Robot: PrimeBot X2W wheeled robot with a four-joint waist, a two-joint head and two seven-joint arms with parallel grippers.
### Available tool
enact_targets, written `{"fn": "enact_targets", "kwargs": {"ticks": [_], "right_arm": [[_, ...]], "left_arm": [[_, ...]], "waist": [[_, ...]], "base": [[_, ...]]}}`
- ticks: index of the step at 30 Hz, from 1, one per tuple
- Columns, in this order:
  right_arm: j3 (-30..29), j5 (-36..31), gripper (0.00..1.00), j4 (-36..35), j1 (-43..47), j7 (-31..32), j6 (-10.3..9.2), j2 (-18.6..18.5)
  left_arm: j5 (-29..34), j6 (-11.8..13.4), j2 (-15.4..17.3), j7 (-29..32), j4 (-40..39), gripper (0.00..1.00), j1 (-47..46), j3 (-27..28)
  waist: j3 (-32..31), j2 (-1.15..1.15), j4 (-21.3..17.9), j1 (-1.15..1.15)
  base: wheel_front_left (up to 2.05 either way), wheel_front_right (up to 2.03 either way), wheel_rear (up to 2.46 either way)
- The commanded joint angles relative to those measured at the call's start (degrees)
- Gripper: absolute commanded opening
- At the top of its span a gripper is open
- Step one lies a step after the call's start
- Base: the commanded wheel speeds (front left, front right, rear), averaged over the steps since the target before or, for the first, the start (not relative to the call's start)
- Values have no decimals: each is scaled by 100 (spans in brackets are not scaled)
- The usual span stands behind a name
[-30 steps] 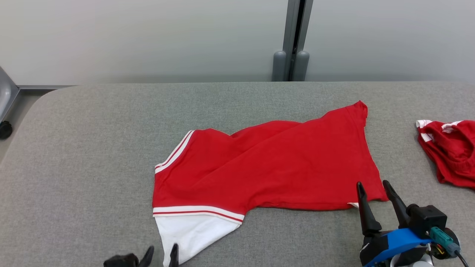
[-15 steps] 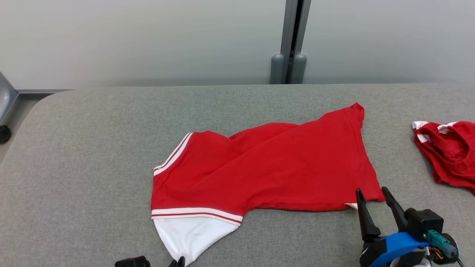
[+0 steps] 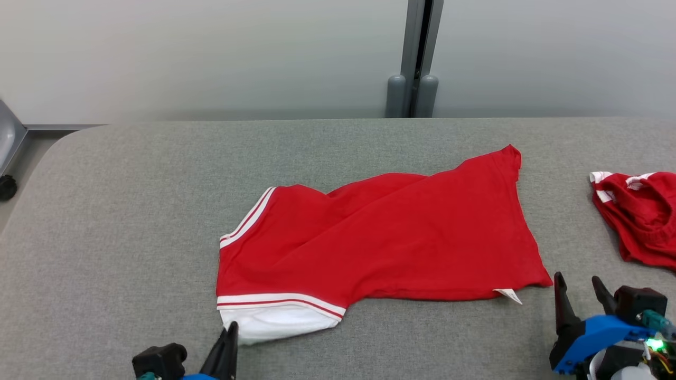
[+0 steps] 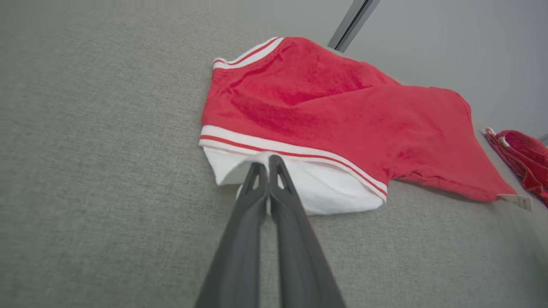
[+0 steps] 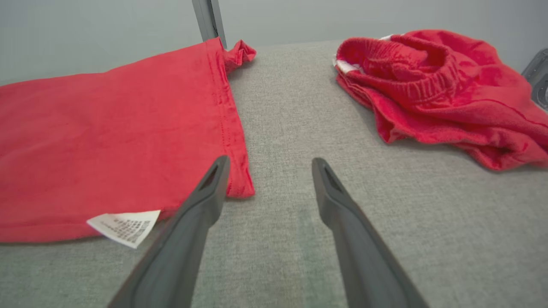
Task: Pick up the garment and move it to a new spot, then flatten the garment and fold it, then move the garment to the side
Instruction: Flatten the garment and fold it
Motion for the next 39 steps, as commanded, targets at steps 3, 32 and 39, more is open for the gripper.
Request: {"fn": "enact_targets", "kwargs": {"ticks": [3, 32, 39], "right_arm": [[-247, -207, 100, 390, -347, 252, 0, -2], [1160, 1084, 0, -371, -1221, 536, 0, -202], [1240, 1512, 0, -2646, -1036, 829, 0, -581]], "left_arm": [[40, 16, 78, -106, -97, 0, -146, 78], [-900, -443, -131, -463, -1472, 0, -831, 645], [-1141, -412, 185, -88, -2752, 0, -1691, 1046]], "waist": [[72, 0, 74, 0], [25, 0, -123, 0], [-179, 0, -233, 0]], "base": [[0, 0, 0], [0, 0, 0], [0, 0, 0]]}}
